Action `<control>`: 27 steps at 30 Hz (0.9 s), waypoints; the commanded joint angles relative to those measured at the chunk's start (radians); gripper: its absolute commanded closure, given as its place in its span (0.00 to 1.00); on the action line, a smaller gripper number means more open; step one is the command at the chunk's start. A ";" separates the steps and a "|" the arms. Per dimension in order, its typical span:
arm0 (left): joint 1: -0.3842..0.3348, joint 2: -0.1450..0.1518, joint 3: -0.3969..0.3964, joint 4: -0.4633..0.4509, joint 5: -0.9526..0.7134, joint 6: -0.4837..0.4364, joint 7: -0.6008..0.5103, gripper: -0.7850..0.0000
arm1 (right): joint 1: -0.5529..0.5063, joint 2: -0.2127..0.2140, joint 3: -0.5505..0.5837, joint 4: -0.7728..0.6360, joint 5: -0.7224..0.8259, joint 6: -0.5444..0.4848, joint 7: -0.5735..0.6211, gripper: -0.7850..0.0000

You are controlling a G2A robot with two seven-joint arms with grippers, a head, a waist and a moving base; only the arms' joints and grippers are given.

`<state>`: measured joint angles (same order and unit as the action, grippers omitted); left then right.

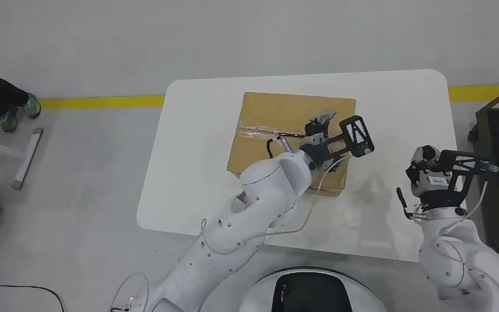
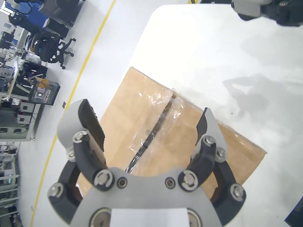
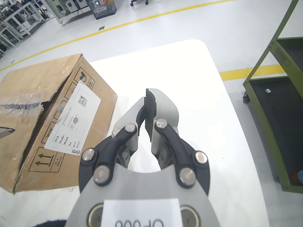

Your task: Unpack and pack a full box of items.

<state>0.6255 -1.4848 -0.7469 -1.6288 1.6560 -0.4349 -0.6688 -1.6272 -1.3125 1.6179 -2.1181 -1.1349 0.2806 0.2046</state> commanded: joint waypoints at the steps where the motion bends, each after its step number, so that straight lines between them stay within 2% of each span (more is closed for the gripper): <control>1: 0.007 0.001 0.005 0.003 0.028 -0.020 -0.005 0.00 | 0.001 -0.001 -0.002 0.001 -0.001 -0.001 0.001 1.00; 9: 0.018 -0.004 -0.006 0.048 0.057 -0.011 0.020 0.00 | 0.002 -0.003 -0.004 0.003 -0.003 0.000 0.003 1.00; 18: 0.014 -0.016 0.004 0.055 0.090 -0.012 0.033 0.00 | -0.002 -0.006 -0.008 0.012 -0.009 0.001 0.004 1.00; 25: 0.007 -0.025 0.013 0.067 0.130 -0.016 0.048 0.22 | 0.001 -0.009 -0.011 0.014 -0.008 0.004 0.007 1.00; 27: 0.006 -0.027 0.013 0.071 0.137 -0.018 0.050 0.36 | 0.002 -0.010 -0.012 0.015 -0.009 0.004 0.007 1.00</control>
<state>0.6316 -1.5108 -0.7340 -1.5603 1.7892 -0.4515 -0.6194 -1.6259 -1.3217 1.6063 -2.1037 -1.1430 0.2846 0.2117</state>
